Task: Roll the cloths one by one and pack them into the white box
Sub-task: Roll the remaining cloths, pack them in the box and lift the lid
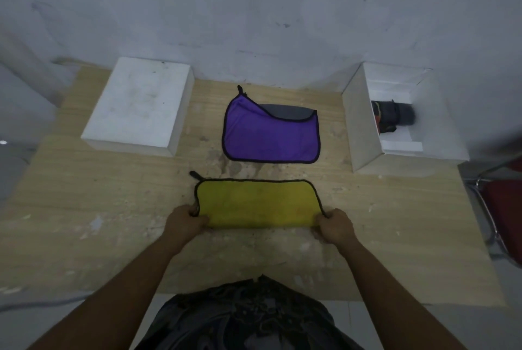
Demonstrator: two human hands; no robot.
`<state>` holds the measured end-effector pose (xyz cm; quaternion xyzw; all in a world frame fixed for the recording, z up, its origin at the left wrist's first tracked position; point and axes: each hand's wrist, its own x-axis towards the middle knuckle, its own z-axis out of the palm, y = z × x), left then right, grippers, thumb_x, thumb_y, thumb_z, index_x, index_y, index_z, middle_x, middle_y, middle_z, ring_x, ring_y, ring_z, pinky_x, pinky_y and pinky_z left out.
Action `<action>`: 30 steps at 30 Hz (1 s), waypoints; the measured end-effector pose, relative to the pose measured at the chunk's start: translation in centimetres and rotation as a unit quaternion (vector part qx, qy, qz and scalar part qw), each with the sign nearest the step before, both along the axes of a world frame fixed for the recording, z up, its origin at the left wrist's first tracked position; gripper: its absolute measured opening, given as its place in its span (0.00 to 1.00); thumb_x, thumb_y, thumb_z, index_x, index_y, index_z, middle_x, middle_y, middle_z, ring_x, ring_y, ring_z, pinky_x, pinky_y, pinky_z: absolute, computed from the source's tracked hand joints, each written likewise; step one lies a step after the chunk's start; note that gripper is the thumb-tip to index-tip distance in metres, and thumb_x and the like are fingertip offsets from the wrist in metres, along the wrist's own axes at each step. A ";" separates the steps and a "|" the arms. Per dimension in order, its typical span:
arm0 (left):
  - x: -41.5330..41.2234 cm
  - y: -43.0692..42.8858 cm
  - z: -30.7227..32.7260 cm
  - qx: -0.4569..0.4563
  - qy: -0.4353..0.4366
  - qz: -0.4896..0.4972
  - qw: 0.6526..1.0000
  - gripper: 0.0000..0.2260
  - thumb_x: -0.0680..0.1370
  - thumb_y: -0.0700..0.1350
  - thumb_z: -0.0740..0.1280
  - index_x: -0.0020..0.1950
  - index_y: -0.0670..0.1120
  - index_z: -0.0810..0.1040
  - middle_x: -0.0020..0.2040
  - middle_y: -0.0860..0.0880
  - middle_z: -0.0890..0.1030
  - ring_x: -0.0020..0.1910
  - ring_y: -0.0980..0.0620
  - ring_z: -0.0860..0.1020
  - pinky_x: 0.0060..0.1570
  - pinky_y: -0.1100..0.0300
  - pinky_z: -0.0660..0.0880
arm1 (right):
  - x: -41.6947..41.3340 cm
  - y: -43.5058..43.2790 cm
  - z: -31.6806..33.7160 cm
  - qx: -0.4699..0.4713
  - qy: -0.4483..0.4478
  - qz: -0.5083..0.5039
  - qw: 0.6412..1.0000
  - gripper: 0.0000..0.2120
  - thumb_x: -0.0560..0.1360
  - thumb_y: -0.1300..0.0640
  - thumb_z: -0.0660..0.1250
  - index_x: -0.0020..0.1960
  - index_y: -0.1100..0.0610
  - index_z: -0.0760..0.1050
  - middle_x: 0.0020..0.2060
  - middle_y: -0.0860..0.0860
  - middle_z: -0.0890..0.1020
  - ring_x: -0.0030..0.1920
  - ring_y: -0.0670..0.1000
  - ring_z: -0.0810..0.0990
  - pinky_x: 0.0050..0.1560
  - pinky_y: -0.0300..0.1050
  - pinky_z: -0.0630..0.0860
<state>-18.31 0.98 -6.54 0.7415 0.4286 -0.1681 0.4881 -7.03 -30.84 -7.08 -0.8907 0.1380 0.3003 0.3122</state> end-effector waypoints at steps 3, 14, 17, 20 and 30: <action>-0.2 0.4 0.9 -0.116 -0.033 0.100 0.988 0.12 0.74 0.38 0.71 0.48 0.42 0.68 0.46 0.40 0.76 0.39 0.43 0.75 0.39 0.51 0.77 | -0.3 -0.8 0.1 0.128 0.026 -0.097 0.987 0.07 0.75 0.63 0.65 0.44 0.58 0.66 0.32 0.65 0.72 0.26 0.55 0.72 0.26 0.44 0.68; -1.0 2.4 1.3 -0.123 -0.070 0.048 0.989 0.01 0.78 0.46 0.66 0.49 0.51 0.75 0.45 0.42 0.76 0.39 0.45 0.73 0.37 0.57 0.72 | -0.8 -3.2 1.6 0.229 0.164 -0.023 0.959 0.14 0.73 0.71 0.60 0.56 0.63 0.76 0.42 0.61 0.78 0.40 0.56 0.74 0.40 0.48 0.73; -0.3 2.6 1.7 -0.160 -0.060 0.065 0.983 0.06 0.77 0.46 0.68 0.53 0.48 0.79 0.48 0.43 0.78 0.41 0.46 0.74 0.42 0.54 0.72 | -0.1 -3.4 1.3 0.215 0.110 0.054 0.969 0.12 0.74 0.69 0.65 0.56 0.60 0.77 0.41 0.59 0.77 0.39 0.55 0.73 0.38 0.47 0.70; 0.6 2.8 2.0 -0.212 -0.047 0.086 0.972 0.11 0.75 0.47 0.71 0.57 0.47 0.79 0.53 0.46 0.79 0.48 0.49 0.77 0.49 0.54 0.71 | 0.8 -2.8 1.0 0.185 0.027 0.066 0.980 0.05 0.75 0.62 0.68 0.50 0.57 0.80 0.33 0.56 0.75 0.34 0.53 0.72 0.36 0.48 0.69; 3.1 3.9 0.9 -0.142 -0.036 0.074 0.986 0.18 0.72 0.45 0.74 0.58 0.40 0.79 0.48 0.43 0.81 0.44 0.47 0.78 0.45 0.55 0.77 | 2.4 -0.3 -0.5 0.091 -0.119 -0.004 0.989 0.10 0.77 0.56 0.66 0.53 0.62 0.78 0.45 0.59 0.82 0.45 0.59 0.81 0.48 0.57 0.79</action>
